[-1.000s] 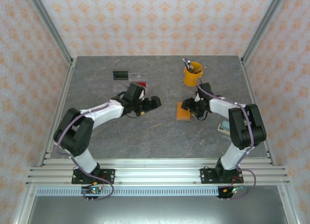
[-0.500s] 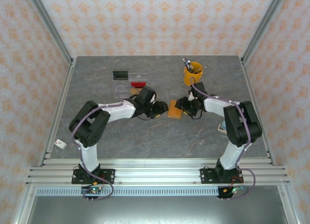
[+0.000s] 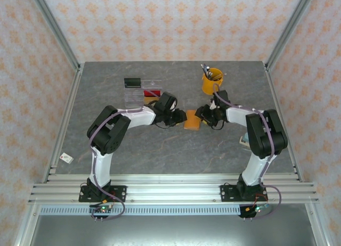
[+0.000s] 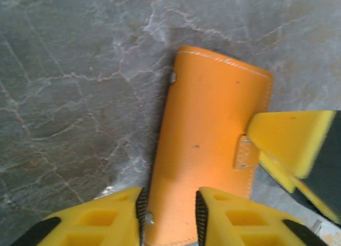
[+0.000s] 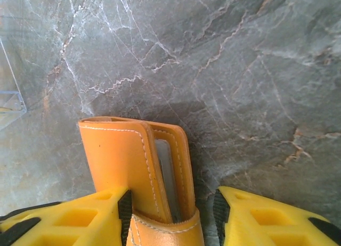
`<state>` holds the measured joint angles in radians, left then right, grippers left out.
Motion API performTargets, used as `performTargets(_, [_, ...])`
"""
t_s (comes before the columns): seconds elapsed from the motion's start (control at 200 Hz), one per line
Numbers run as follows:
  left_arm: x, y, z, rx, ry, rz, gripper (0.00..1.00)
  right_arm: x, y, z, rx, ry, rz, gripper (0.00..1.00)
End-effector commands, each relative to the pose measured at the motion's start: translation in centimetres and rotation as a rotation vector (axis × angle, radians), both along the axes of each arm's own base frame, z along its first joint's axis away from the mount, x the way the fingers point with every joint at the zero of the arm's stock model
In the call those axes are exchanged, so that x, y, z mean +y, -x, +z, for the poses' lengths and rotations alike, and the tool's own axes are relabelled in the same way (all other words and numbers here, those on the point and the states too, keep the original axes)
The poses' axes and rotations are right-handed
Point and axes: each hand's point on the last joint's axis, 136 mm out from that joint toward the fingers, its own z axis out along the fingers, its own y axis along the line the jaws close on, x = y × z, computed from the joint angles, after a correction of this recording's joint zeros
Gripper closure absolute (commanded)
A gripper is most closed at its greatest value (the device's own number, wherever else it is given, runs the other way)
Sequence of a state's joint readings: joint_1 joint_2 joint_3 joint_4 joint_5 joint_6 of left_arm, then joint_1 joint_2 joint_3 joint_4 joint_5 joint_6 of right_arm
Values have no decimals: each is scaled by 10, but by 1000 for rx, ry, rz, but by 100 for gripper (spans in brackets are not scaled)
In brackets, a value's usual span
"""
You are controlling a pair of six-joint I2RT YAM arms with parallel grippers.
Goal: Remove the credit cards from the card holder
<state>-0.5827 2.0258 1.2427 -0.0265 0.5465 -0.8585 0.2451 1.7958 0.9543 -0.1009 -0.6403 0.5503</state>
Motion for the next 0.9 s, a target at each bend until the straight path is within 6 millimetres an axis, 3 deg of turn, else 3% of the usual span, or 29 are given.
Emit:
performTargets(0.0, [-4,1,0,7,-5,-28,71,9,0,-6,24,-39,26,54])
performTargets(0.315, [-2,8,-12,46,-29,-44,78,26,-1,8,-10,-162,68,61])
performTargets(0.4, [-2,9,-13,52,-30,-49,80,30,-2,15,-29,-186,77,68])
performTargets(0.46, [-2,9,-11,47,-30,-57,88,32,-3,21,-41,-195,88,77])
performTargets(0.545, [1,7,0,16,-43,-53,89,24,-2,29,-52,-121,115,85])
performTargets(0.646, [16,3,21,-46,-109,-30,85,7,0,43,-71,24,134,90])
performTargets(0.721, [31,1,32,-74,-169,-15,78,-7,2,56,-84,121,143,92])
performTargets(0.731, [33,0,43,-94,-167,-9,77,-9,2,58,-84,134,140,92])
performTargets(0.761, [40,0,51,-113,-193,-1,75,-15,3,63,-90,177,139,92])
performTargets(0.896, [101,-3,78,-183,-447,106,66,-40,15,82,-105,419,148,92])
